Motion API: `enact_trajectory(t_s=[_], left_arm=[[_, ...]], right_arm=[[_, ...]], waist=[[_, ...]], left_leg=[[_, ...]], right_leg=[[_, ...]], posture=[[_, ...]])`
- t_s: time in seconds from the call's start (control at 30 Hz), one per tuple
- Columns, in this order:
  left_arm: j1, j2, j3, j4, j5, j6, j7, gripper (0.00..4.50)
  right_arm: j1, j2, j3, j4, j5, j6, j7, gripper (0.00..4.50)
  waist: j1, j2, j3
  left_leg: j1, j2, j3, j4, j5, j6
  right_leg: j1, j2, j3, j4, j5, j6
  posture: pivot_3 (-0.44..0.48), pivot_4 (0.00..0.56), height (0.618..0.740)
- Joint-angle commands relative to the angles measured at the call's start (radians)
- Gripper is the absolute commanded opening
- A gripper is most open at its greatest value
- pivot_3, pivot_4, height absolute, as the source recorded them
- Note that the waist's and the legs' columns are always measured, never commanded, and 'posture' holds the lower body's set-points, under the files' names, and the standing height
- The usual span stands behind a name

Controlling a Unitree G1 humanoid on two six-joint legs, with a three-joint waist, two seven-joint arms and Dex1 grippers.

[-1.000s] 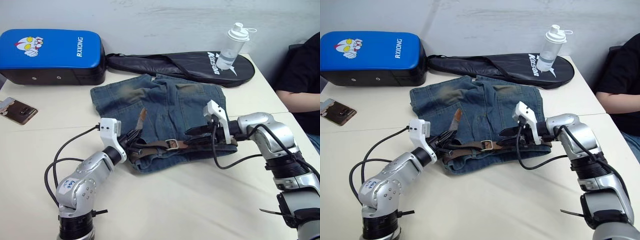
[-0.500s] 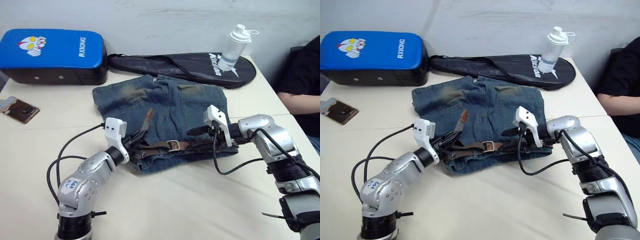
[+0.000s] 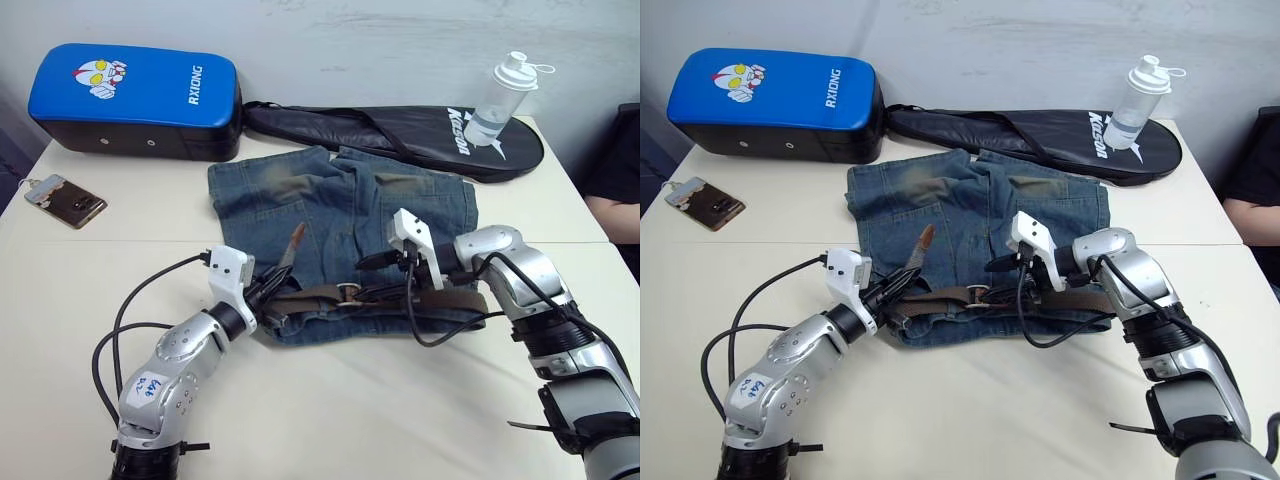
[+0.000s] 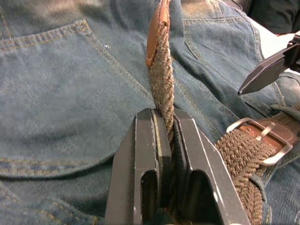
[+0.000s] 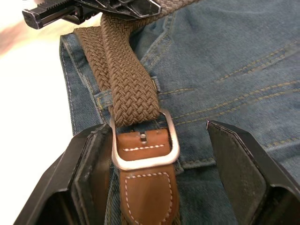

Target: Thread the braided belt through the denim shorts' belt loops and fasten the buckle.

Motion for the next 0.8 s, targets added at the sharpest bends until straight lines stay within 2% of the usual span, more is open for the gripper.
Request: enact_trajectory(t_s=[0.03, 0.1, 0.13, 0.23, 0.37, 0.53, 0.63, 0.73, 0.77, 0.8], left_arm=[[0.013, -0.018, -0.017, -0.021, 0.016, -0.034, 0.004, 0.0], [0.013, -0.027, -0.022, -0.017, 0.02, -0.04, 0.006, 0.0], [0.013, -0.032, -0.023, -0.015, 0.022, -0.042, 0.007, 0.0], [0.012, -0.04, -0.024, -0.011, 0.027, -0.045, 0.008, 0.0], [0.014, -0.049, -0.025, -0.006, 0.031, -0.049, 0.008, 0.0], [0.011, -0.055, -0.028, -0.001, 0.035, -0.05, 0.007, 0.0], [0.008, -0.058, -0.033, 0.002, 0.039, -0.049, 0.005, 0.0], [0.003, -0.06, -0.042, 0.007, 0.045, -0.05, 0.004, 0.0], [0.002, -0.061, -0.044, 0.008, 0.046, -0.05, 0.004, 0.0], [0.0, -0.064, -0.047, 0.011, 0.047, -0.051, 0.005, 0.0]], right_arm=[[-0.027, -0.027, -0.006, -0.012, 0.011, 0.009, 0.045, 3.41], [-0.029, -0.028, -0.001, -0.012, 0.003, 0.009, 0.046, 3.41], [-0.029, -0.028, 0.0, -0.013, 0.002, 0.013, 0.047, 3.41], [-0.029, -0.029, -0.003, -0.018, 0.002, 0.025, 0.041, 3.41], [-0.04, -0.027, -0.03, -0.018, 0.021, 0.058, 0.026, 3.41], [-0.049, -0.037, -0.044, -0.01, 0.027, 0.079, 0.019, 3.41], [-0.05, -0.046, -0.051, -0.015, 0.03, 0.096, 0.019, 2.66], [-0.045, -0.063, -0.046, -0.038, 0.037, 0.11, 0.034, 1.21], [-0.044, -0.065, -0.044, -0.043, 0.037, 0.112, 0.034, 1.01], [-0.036, -0.069, -0.037, -0.053, 0.037, 0.115, 0.037, 0.46]], waist=[[-0.001, 0.0, 0.0], [-0.002, 0.002, 0.001], [-0.008, 0.003, 0.002], [-0.007, 0.01, 0.006], [0.024, 0.013, 0.009], [0.026, 0.013, 0.009], [0.025, 0.013, 0.01], [0.026, 0.013, 0.01], [0.026, 0.013, 0.01], [0.026, 0.013, 0.01]], left_leg=[[0.0, 0.0, 0.001, 0.0, 0.0, 0.0], [0.0, 0.0, 0.001, 0.0, 0.0, 0.001], [-0.001, -0.004, -0.007, -0.002, 0.0, 0.002], [-0.004, -0.021, -0.049, -0.013, 0.017, 0.004], [-0.012, -0.017, -0.042, -0.001, 0.018, -0.002], [-0.012, -0.016, -0.04, 0.001, 0.016, 0.002], [-0.012, -0.016, -0.038, 0.0, 0.016, 0.002], [-0.012, -0.015, -0.037, -0.001, 0.016, 0.002], [-0.012, -0.015, -0.037, -0.001, 0.016, 0.002], [-0.012, -0.015, -0.037, -0.001, 0.016, 0.002]], right_leg=[[0.0, 0.0, 0.001, 0.0, 0.0, 0.0], [0.0, 0.0, 0.001, 0.0, 0.0, 0.0], [0.006, -0.003, -0.007, -0.003, 0.0, 0.0], [0.028, -0.019, -0.052, -0.01, -0.001, 0.003], [0.015, -0.015, -0.04, -0.005, 0.0, 0.002], [0.014, -0.015, -0.038, -0.004, 0.001, 0.001], [0.013, -0.015, -0.037, -0.004, 0.002, 0.001], [0.013, -0.015, -0.036, -0.005, 0.002, 0.001], [0.012, -0.014, -0.036, -0.005, 0.002, 0.001], [0.012, -0.014, -0.036, -0.005, 0.002, 0.001]], posture=[[0.0, 0.15, 0.74], [0.0, 0.15, 0.74], [0.0, 0.15, 0.74], [0.0, 0.15, 0.74], [0.0, 0.15, 0.74], [0.0, 0.15, 0.74], [0.0, 0.15, 0.74], [0.0, 0.15, 0.74], [0.0, 0.15, 0.74], [0.0, 0.15, 0.74]])
